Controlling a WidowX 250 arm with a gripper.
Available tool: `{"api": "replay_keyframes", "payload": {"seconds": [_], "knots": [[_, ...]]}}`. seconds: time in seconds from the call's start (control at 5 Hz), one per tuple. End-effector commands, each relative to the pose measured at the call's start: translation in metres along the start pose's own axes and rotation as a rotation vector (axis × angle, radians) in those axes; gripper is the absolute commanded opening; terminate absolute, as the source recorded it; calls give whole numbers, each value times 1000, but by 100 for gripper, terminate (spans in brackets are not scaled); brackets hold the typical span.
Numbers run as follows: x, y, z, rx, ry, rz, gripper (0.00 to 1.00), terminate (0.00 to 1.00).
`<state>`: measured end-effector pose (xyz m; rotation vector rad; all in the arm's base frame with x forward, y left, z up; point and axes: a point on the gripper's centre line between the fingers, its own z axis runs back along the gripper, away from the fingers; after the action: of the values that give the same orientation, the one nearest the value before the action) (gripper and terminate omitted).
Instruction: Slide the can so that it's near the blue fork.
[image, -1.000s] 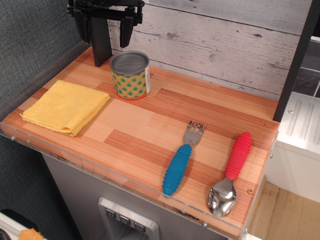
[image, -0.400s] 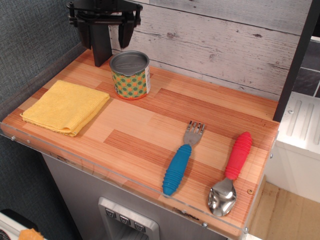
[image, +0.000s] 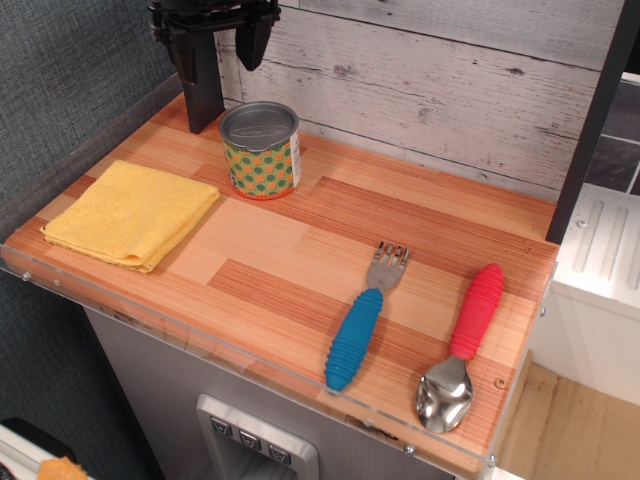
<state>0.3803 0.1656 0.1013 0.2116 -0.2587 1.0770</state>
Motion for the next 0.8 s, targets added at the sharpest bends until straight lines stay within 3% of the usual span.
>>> {"api": "replay_keyframes", "payload": {"seconds": [0.0, 0.6], "knots": [[14, 1, -2, 48, -40, 150, 100, 0], [5, 1, -21, 29, -15, 195, 100, 0]]}}
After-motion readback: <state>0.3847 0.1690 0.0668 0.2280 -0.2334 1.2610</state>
